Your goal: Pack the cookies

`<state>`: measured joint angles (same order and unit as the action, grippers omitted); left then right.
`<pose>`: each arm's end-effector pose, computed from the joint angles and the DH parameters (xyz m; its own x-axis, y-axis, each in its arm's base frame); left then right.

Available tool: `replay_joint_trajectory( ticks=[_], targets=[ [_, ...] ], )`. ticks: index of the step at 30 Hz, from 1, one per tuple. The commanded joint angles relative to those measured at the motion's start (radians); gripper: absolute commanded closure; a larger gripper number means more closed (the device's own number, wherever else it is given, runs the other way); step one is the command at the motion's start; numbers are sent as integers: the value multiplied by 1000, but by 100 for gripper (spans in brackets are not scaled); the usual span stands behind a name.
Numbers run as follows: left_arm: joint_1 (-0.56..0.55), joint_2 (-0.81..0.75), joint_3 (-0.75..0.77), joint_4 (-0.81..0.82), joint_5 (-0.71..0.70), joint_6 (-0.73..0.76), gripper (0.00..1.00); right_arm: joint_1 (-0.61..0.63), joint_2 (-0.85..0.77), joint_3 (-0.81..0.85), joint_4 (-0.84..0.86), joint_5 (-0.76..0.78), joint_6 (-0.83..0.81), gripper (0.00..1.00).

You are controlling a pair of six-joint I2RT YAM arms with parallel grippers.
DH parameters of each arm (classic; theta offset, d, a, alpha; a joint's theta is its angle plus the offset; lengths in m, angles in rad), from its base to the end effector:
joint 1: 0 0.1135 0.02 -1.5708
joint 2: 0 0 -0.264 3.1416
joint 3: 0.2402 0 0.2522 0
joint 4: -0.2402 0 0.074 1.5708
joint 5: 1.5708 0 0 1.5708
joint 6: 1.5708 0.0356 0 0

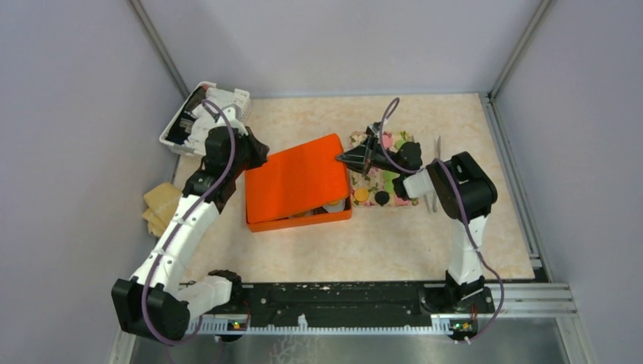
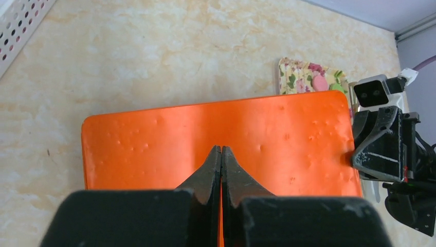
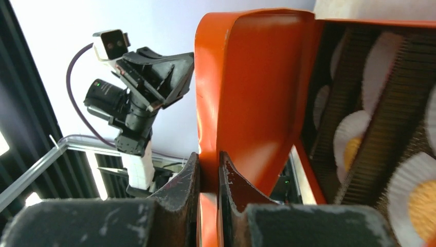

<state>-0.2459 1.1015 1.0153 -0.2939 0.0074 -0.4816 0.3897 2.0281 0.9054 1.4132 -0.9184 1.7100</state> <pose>0.2440 -0.0615 0.3470 -0.4348 -0.3684 -0.8217 0.0550 0.8999 -0.4326 0.3485 0.1737 0.1830 -0.9626 0.2546 -0.0925 -0.1327 -0.1456 0.9804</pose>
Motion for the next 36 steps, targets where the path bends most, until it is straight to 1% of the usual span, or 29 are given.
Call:
replay_joint_trajectory(
  ticks=[1,6,14,17,23,30,36],
  targets=[
    [-7,-47,-39,28,-42,-10,100,-1,30,31,308,-10,35,100],
    [-10,-43,-60,10,-33,-17,100,0,63,20,309,-6,29,100],
    [-15,-30,-54,1,-19,-18,100,-3,-19,36,307,42,66,100],
    [-16,-37,-49,2,-18,-18,100,-2,-39,75,306,57,95,100],
    [-18,-39,-45,2,-17,-18,100,-1,-29,157,308,67,150,100],
    [-20,-33,-47,4,-17,-20,100,5,-11,142,308,60,152,100],
    [-19,-27,-52,4,-15,-23,100,52,46,140,308,46,147,100]
  ],
)
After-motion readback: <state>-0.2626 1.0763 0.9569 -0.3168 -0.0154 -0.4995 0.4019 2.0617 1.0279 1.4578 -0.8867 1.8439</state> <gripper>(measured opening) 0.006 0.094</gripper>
